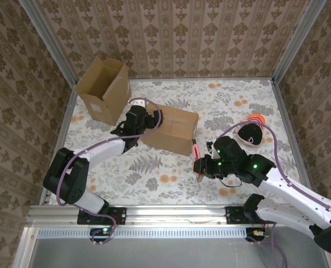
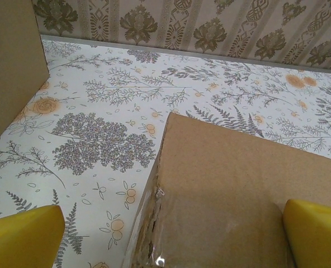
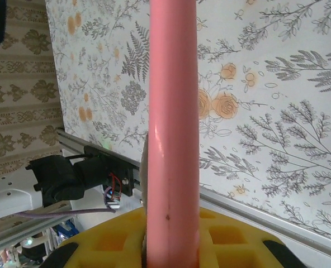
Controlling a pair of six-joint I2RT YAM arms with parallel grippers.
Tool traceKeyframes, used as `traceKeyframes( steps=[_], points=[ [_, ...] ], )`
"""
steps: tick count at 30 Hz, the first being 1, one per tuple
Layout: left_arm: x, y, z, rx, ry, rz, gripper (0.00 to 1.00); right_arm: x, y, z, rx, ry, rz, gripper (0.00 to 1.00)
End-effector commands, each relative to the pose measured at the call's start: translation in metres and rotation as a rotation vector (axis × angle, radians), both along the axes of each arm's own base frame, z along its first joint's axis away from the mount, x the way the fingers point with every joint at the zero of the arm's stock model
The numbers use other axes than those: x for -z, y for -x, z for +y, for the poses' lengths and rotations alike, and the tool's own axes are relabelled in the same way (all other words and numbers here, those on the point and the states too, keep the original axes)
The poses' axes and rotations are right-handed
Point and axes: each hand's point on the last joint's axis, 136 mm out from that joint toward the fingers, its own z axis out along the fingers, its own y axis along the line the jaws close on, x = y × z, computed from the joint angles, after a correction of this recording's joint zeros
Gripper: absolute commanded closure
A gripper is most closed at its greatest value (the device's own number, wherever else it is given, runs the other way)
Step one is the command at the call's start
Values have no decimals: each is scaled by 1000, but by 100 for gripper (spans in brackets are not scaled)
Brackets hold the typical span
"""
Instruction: Unpack the express box
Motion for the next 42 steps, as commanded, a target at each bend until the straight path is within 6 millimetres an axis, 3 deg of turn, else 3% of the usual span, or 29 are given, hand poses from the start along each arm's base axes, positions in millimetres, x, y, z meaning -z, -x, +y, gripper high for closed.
traceKeyframes(
  steps=[1,7,13,20,25,31,38,42],
  points=[
    [137,71,44,30,-311,436,0,4,8,-11,6,34,14,100],
    [133,68,42,42,-311,420,0,-2,-8,-30,53,63,-47,100],
    [123,64,37,56,-298,398,0,6,-41,-50,132,21,-107,100],
    [108,59,29,83,-266,356,0,45,-79,-72,239,18,-117,100],
    [88,50,20,105,-249,314,0,74,-95,-92,309,87,-104,100],
    [62,39,11,125,-238,267,0,105,-100,-109,370,155,-71,100],
    [27,28,2,153,-227,208,0,134,-101,-114,391,186,-13,100],
    [-3,23,-3,176,-219,155,0,147,-104,-114,392,201,15,100]
  ],
)
